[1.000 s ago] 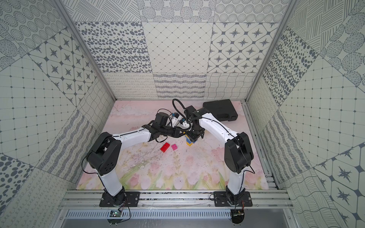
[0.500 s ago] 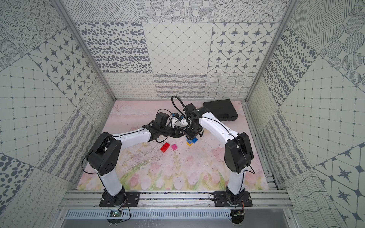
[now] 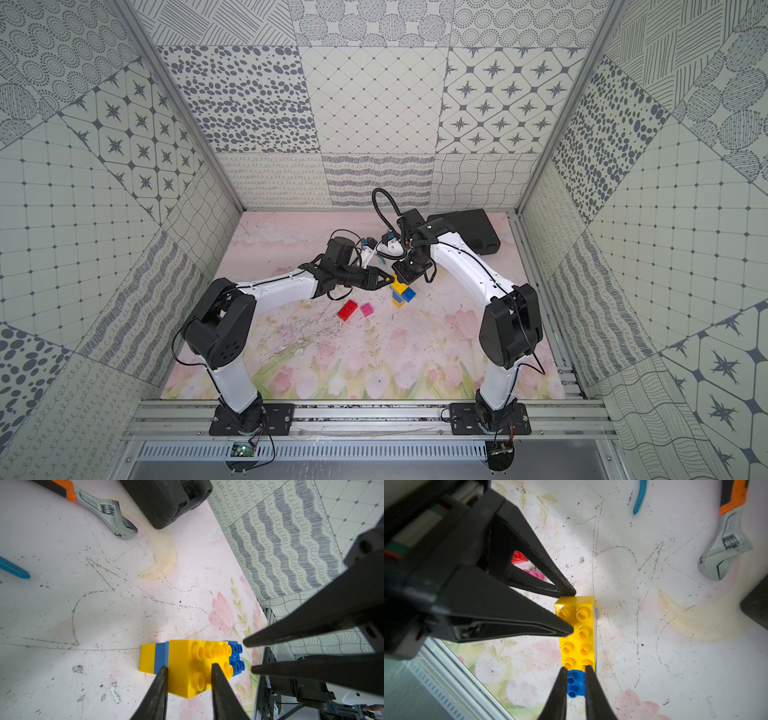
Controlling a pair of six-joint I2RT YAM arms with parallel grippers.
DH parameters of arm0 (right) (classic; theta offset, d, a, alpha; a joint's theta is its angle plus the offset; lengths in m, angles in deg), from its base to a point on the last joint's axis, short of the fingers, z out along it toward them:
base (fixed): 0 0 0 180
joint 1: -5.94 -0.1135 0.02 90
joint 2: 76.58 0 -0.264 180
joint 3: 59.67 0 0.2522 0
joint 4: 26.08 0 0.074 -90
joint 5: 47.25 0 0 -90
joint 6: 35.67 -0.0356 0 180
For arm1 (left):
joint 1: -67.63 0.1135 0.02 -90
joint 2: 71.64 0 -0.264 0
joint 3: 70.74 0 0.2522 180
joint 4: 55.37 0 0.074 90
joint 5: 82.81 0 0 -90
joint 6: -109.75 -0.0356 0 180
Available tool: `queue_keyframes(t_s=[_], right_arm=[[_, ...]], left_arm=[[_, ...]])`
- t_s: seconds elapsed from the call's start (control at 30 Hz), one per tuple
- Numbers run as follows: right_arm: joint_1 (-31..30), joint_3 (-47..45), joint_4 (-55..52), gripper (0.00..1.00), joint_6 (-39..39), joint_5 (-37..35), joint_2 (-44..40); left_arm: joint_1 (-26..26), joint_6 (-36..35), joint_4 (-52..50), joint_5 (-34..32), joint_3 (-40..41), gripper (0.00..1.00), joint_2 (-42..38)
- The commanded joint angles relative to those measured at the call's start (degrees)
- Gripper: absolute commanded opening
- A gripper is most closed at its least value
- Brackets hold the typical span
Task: Assemble a spoon with lego
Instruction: Assemble the lego brick with the lego brick.
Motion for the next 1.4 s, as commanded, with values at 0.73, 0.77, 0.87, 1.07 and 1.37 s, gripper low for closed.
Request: queue_keyframes(t_s=[0.73, 0.77, 0.87, 1.07, 1.37], right_arm=[[0.50, -1.87, 1.96, 0.08, -1.42, 2.09, 3.25], [0.48, -1.88, 1.91, 0.08, -1.39, 1.78, 3.35], [0.56, -1.97, 1.40, 0.08, -1.10, 2.02, 3.88], [0.60, -2.68, 1.14, 0.08, -0.91, 1.34, 4.72], [0.57, -2.93, -0.14, 0.07, -0.45, 0.90, 6.79]], left_arm=[[0.53, -4.61, -12.92, -6.80, 1.01, 0.15, 0.57], [0.61, -4.61, -12.92, -6.73, 1.01, 0.15, 0.68], [0.53, -4.53, -12.67, -6.54, 1.10, 0.14, 0.76], [0.74, -4.53, -12.40, -6.54, 1.54, 0.14, 0.55], [0.77, -4.36, -11.89, -6.45, 2.62, 0.13, 0.39]])
